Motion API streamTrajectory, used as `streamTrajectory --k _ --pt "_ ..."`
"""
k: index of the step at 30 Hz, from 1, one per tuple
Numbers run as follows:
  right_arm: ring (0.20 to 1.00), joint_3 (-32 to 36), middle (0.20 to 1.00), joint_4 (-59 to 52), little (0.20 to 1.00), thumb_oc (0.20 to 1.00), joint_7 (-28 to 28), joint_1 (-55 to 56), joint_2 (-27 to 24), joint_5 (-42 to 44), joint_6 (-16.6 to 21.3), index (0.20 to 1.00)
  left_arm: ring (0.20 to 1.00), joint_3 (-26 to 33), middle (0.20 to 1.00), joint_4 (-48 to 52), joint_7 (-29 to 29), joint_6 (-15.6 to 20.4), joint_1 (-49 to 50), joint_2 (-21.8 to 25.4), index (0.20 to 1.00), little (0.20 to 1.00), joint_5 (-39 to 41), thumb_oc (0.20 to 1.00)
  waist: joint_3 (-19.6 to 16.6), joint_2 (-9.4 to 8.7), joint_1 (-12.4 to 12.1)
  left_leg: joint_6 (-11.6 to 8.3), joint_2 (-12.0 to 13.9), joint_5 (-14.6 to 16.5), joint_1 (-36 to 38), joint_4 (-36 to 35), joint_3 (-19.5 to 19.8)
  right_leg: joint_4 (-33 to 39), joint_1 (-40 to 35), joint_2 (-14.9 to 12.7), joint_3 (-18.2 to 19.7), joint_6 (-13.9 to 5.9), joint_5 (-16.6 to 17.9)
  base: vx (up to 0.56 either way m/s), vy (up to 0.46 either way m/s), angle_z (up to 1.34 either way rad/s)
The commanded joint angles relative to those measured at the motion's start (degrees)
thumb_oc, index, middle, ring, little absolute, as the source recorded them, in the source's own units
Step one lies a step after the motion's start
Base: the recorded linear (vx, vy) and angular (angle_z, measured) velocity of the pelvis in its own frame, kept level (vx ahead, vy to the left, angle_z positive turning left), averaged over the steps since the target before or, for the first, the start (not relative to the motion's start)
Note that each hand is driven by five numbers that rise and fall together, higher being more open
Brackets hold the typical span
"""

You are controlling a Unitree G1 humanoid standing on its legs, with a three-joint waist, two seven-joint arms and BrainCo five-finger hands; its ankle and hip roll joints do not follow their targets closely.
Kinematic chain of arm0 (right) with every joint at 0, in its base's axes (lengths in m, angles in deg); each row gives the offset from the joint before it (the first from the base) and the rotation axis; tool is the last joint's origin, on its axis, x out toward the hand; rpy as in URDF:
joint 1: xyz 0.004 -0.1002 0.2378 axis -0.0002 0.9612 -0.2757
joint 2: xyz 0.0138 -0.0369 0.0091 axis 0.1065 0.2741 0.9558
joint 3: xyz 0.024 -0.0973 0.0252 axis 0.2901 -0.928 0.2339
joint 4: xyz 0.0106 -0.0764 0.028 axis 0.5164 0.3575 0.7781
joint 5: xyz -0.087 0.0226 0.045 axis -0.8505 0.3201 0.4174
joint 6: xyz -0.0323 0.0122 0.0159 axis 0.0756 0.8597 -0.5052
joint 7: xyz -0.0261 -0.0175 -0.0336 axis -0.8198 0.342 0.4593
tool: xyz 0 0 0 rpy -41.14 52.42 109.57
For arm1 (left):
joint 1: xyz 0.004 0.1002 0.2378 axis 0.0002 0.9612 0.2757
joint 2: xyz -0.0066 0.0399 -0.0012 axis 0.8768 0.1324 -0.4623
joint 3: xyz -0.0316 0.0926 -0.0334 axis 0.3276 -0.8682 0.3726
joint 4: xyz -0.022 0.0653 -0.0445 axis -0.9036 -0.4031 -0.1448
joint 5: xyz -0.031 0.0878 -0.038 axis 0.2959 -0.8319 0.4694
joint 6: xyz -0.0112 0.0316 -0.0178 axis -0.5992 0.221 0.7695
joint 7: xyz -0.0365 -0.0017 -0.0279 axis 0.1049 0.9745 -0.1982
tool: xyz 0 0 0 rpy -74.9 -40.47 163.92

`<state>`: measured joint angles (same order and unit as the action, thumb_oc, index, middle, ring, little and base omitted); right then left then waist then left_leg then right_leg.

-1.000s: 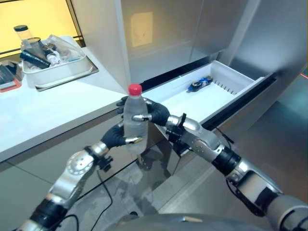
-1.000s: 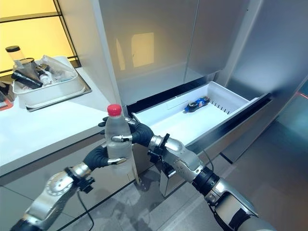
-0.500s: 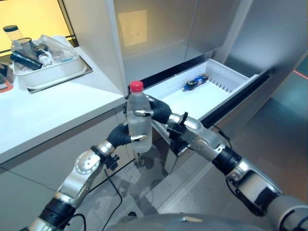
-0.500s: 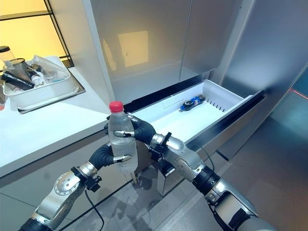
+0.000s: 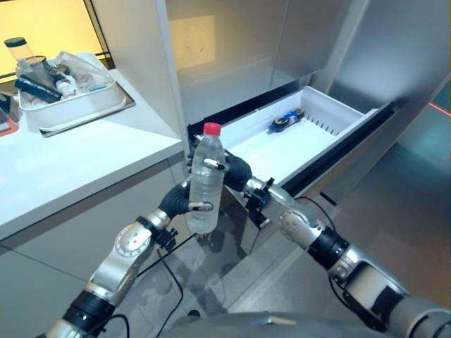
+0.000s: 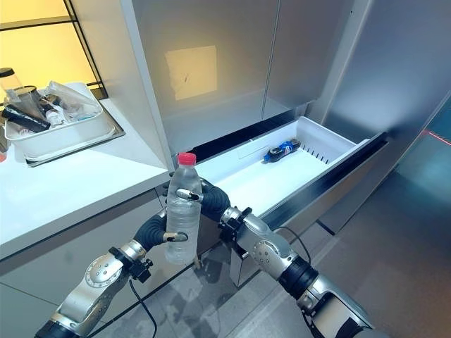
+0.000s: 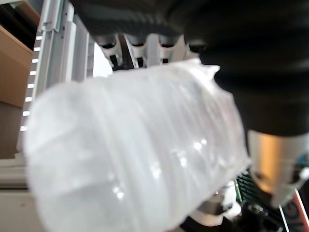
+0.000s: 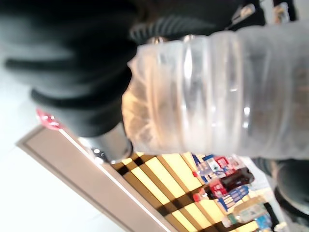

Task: Take the drinks into the refrigerator

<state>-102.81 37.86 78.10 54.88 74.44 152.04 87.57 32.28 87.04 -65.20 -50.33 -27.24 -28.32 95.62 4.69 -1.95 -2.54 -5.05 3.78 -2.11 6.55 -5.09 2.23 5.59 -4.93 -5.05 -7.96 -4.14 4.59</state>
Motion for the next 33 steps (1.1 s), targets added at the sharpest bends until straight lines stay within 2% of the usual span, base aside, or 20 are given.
streamTrajectory --k 1,8,15,22,31,33 --pt "0.2 -1.4 0.2 -7.6 0.2 0.2 0.8 -3.5 6.2 4.9 1.1 0.2 1.0 4.6 1.0 -0.2 -2.6 2.1 -7.9 -0.9 1.0 1.0 1.9 1.0 1.8 -1.33 0.8 5.23 -4.6 6.9 2.0 2.3 1.0 -1.4 -4.4 1.3 -1.5 1.03 -6.9 0.0 0.0 0.0" --pt "0.2 2.2 0.2 -9.8 0.2 0.2 -0.6 -4.2 2.0 4.4 1.9 0.2 1.0 6.9 1.0 0.9 -1.9 1.6 -3.9 0.3 1.0 1.0 3.4 1.0 1.8 -1.58 0.8 5.2 -4.4 6.9 2.1 2.3 0.9 -1.3 -4.5 1.5 -1.5 1.01 -6.9 0.0 0.0 0.0" --pt "0.2 9.3 0.2 -10.9 0.2 0.2 -0.6 -3.3 -3.5 2.5 4.2 0.2 1.0 12.2 1.0 4.3 -1.1 2.7 1.7 0.7 1.0 1.0 7.0 1.0 2.0 -1.65 0.5 5.33 -4.5 7.0 1.9 2.3 0.9 -1.4 -4.3 1.5 -1.7 0.92 -7.0 0.0 0.0 0.0" --pt "0.2 16.0 0.2 -10.0 0.2 0.2 -1.1 -2.5 -7.8 1.2 6.5 0.2 1.0 17.5 1.0 6.5 0.5 3.1 7.3 0.5 1.0 1.0 10.9 1.0 2.1 -1.62 0.2 5.38 -4.5 7.0 1.9 2.4 1.1 -1.4 -4.4 1.5 -1.9 0.87 -7.0 0.0 0.0 0.0" --pt "0.2 22.1 0.2 -6.6 0.2 0.2 -2.6 -4.0 -11.1 0.5 9.5 0.2 1.0 20.5 1.0 8.7 1.5 3.2 11.7 -0.8 1.0 1.0 13.1 1.0 2.3 -1.82 -0.4 5.46 -4.5 6.9 1.7 2.3 1.2 -1.3 -4.3 1.6 -2.0 0.75 -6.9 0.0 0.0 0.0" --pt "0.2 24.0 0.2 -3.6 0.2 0.2 -4.2 -6.5 -13.5 0.3 11.0 0.2 1.0 21.3 1.0 8.5 1.6 3.3 13.3 -1.5 1.0 1.0 14.3 1.0 2.6 -2.02 -0.9 5.53 -4.6 6.8 1.4 2.3 1.4 -1.3 -4.1 1.4 -2.3 0.65 -6.8 0.0 0.0 0.0"
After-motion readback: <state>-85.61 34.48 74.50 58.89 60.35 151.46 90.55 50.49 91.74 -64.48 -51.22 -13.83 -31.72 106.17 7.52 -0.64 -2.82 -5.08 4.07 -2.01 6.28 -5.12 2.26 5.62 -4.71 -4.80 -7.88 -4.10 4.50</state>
